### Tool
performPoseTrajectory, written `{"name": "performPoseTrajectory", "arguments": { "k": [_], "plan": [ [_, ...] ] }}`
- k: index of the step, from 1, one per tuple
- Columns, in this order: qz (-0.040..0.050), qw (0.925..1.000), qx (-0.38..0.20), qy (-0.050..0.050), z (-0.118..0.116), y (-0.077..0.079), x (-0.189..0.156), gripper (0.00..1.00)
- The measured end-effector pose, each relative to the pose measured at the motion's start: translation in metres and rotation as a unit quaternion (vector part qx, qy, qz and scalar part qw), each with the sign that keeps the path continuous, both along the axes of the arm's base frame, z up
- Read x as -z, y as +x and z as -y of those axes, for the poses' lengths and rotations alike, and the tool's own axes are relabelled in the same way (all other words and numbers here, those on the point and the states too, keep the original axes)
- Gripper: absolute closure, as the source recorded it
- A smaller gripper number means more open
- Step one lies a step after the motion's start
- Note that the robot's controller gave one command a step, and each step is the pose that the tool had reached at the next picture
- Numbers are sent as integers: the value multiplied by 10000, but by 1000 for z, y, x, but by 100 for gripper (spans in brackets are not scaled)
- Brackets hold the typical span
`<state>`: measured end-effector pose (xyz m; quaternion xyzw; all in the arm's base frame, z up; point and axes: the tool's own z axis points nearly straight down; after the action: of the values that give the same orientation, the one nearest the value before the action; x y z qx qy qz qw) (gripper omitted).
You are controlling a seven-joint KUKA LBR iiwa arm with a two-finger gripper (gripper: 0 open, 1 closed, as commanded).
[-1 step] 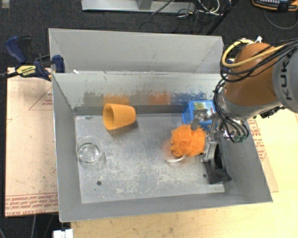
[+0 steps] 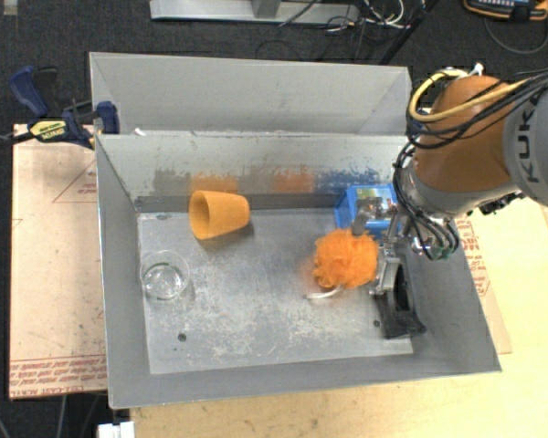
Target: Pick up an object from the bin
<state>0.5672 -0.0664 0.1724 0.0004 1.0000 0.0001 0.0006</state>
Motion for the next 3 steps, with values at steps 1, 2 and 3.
{"name": "performPoseTrajectory", "arguments": {
  "k": [1,2,3],
  "plan": [
    [35,9986,-524,-8,-6,-1,21,0],
    [11,9789,-2044,5,-8,-12,58,0],
    [30,9596,-2812,-6,-5,10,66,0]
  ]
}}
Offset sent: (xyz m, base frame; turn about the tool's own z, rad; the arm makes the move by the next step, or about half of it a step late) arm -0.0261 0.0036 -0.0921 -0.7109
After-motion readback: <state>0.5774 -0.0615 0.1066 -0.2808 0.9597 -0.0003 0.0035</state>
